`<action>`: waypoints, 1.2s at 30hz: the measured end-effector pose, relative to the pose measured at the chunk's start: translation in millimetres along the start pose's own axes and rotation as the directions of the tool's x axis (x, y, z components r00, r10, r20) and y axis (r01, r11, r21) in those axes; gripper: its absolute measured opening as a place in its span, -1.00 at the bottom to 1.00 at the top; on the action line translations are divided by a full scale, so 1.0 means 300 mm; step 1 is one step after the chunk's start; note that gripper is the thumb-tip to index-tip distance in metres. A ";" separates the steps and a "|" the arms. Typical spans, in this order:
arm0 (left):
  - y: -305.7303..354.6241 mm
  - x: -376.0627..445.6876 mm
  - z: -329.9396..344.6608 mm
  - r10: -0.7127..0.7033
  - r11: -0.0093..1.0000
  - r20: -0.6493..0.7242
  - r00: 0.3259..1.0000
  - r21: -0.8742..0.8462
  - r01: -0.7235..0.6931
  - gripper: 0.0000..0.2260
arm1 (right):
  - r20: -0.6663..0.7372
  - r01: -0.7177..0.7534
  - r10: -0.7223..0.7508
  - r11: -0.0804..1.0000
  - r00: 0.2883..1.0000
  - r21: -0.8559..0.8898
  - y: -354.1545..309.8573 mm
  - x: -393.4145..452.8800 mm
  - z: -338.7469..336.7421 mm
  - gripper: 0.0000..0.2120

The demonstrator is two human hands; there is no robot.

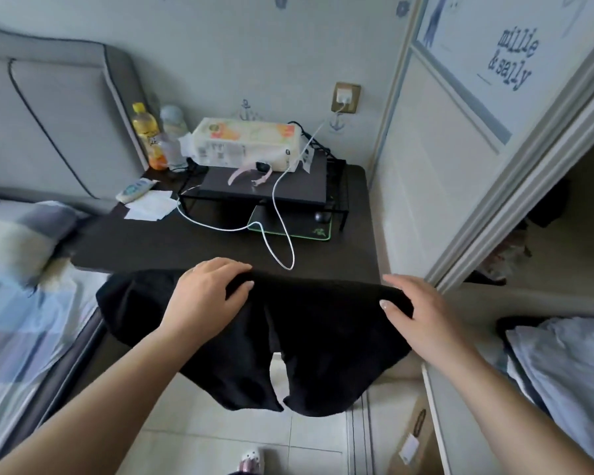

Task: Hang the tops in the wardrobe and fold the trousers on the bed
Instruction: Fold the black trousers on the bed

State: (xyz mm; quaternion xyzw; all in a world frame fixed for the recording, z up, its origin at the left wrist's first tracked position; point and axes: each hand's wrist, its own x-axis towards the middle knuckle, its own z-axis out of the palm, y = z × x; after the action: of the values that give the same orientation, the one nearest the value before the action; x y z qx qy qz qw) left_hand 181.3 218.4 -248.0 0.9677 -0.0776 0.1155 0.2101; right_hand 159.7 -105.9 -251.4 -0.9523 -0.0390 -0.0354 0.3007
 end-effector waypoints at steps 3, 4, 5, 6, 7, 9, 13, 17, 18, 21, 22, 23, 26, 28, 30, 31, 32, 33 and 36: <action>-0.085 0.000 -0.029 -0.055 0.996 0.116 0.992 0.070 0.047 -0.58 | 0.095 -0.019 0.028 0.995 0.995 -0.096 -0.039 0.048 0.021 -0.52; -0.098 0.000 -0.032 -0.043 0.996 0.156 0.987 0.079 0.031 -0.55 | 0.117 -0.027 0.038 0.995 0.992 -0.101 -0.050 0.060 0.028 -0.50; -0.107 0.000 -0.032 -0.025 0.997 0.181 0.983 0.077 0.011 -0.55 | 0.135 -0.035 0.047 0.995 0.990 -0.094 -0.062 0.073 0.040 -0.50; -0.114 0.001 -0.027 -0.007 0.998 0.182 0.983 0.069 -0.006 -0.57 | 0.145 -0.042 0.054 0.995 0.988 -0.086 -0.073 0.085 0.054 -0.52; -0.116 0.000 -0.018 0.014 0.998 0.162 0.987 0.058 -0.024 -0.59 | 0.141 -0.046 0.058 0.995 0.988 -0.083 -0.081 0.092 0.066 -0.56; -0.122 -0.002 0.002 0.037 0.999 0.104 0.994 0.017 -0.039 -0.64 | 0.089 -0.059 0.065 0.996 0.994 -0.069 -0.093 0.101 0.091 -0.65; -0.132 -0.004 0.021 0.065 0.993 0.022 0.998 -0.101 -0.062 -0.66 | -0.076 -0.074 0.074 0.997 0.994 0.000 -0.122 0.101 0.135 -0.81; -0.119 0.003 0.019 0.095 0.981 -0.021 0.995 -0.169 -0.097 -0.74 | -0.163 -0.051 0.055 0.998 0.985 0.026 -0.185 0.106 0.152 -0.89; -0.110 0.006 0.012 0.094 0.979 -0.017 0.995 -0.181 -0.095 -0.74 | -0.187 -0.053 0.069 0.995 0.980 0.088 -0.209 0.109 0.151 -0.91; -0.052 0.008 -0.023 0.111 0.957 0.034 0.993 -0.274 -0.097 -0.64 | -0.243 -0.028 0.111 0.947 0.964 0.321 -0.299 0.108 0.139 -0.86; -0.021 0.003 -0.039 0.110 0.941 0.065 0.992 -0.329 -0.083 -0.55 | -0.245 0.007 0.091 0.928 0.965 0.373 -0.337 0.103 0.132 -0.82; 0.012 -0.006 -0.053 0.107 0.924 0.097 0.990 -0.377 -0.063 -0.45 | -0.239 0.048 0.058 0.909 0.969 0.414 -0.377 0.095 0.126 -0.79; 0.109 -0.033 -0.101 0.071 0.870 0.124 0.990 -0.493 -0.001 -0.28 | -0.209 0.168 -0.064 0.830 0.976 0.531 -0.498 0.065 0.103 -0.74; 0.145 -0.052 -0.141 0.017 0.779 0.081 0.997 -0.626 0.038 -0.23 | -0.171 0.199 -0.117 0.752 0.978 0.628 -0.563 0.053 0.091 -0.77; 0.158 -0.087 -0.199 -0.074 0.665 0.002 0.997 -0.746 0.051 -0.27 | -0.091 0.209 -0.206 0.675 0.974 0.708 -0.630 0.045 0.066 -0.79; 0.160 -0.105 -0.230 -0.122 0.623 -0.049 0.991 -0.782 0.038 -0.31 | -0.035 0.205 -0.266 0.645 0.963 0.736 -0.660 0.044 0.054 -0.78; 0.161 -0.123 -0.260 -0.173 0.592 -0.102 0.980 -0.806 0.021 -0.38 | 0.030 0.196 -0.331 0.624 0.943 0.756 -0.690 0.043 0.041 -0.78; 0.160 -0.137 -0.282 -0.229 0.557 -0.149 0.962 -0.830 0.004 -0.48 | 0.094 0.175 -0.389 0.601 0.916 0.780 -0.713 0.044 0.033 -0.76; 0.139 -0.190 -0.348 -0.411 0.442 -0.244 0.878 -0.896 -0.042 -0.75 | 0.255 0.084 -0.534 0.530 0.806 0.844 -0.785 0.031 0.028 -0.70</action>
State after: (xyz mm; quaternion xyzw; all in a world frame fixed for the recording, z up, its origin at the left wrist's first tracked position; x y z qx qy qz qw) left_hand 98.4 231.1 -154.0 0.6688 0.0319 0.2436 0.7017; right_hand 146.8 91.4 -123.1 -0.6648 -0.2994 0.1711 0.6627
